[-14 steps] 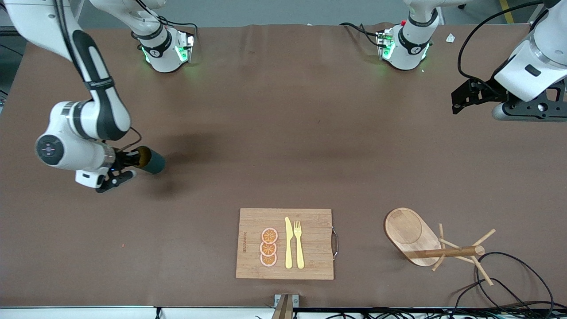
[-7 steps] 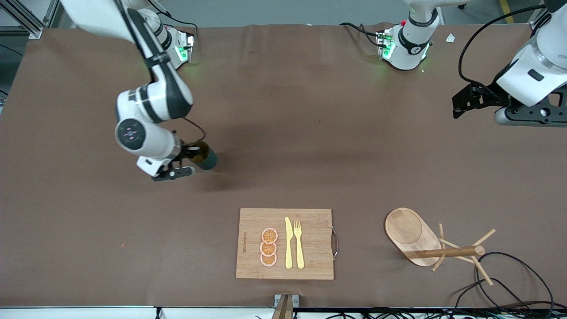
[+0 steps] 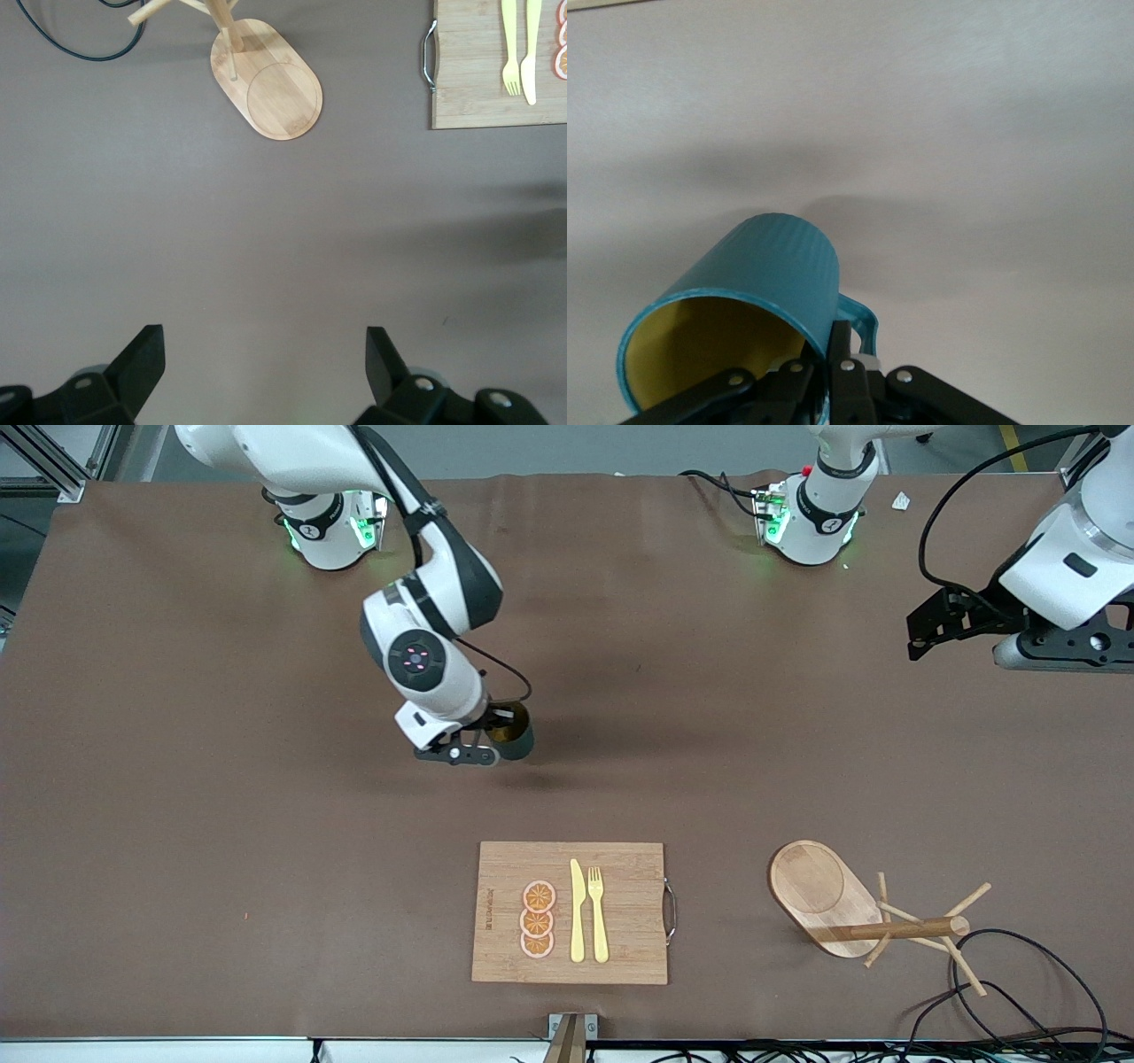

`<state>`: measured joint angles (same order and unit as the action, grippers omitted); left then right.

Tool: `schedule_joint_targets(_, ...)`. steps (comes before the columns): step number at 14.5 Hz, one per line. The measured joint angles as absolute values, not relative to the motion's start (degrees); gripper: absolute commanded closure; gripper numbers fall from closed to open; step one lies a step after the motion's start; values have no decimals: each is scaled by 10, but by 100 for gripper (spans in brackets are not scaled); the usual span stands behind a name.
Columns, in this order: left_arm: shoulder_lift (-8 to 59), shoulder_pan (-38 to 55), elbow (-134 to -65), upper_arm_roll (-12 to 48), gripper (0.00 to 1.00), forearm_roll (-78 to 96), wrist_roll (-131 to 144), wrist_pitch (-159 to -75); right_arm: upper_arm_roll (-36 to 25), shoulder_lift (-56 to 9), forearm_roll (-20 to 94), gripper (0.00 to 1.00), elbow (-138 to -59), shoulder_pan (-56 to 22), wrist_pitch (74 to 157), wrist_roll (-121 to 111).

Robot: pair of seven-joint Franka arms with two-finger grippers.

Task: Pass cup and hang on rack
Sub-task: 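Carry the mug toward the table middle with the right gripper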

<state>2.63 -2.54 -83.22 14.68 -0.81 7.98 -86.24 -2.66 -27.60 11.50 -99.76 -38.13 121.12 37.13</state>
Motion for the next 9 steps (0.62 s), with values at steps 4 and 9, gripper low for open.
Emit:
schedule_joint_targets(4, 33, -3, -832, 149, 0, -8, 100, -862, -27, -332, 116, 100, -937, -408, 1211, 441)
schedule_joint_targets(9, 35, 1, -832, 148, 0, -8, 103, -862, -27, -367, 117, 100, -905, -441, 1223, 479)
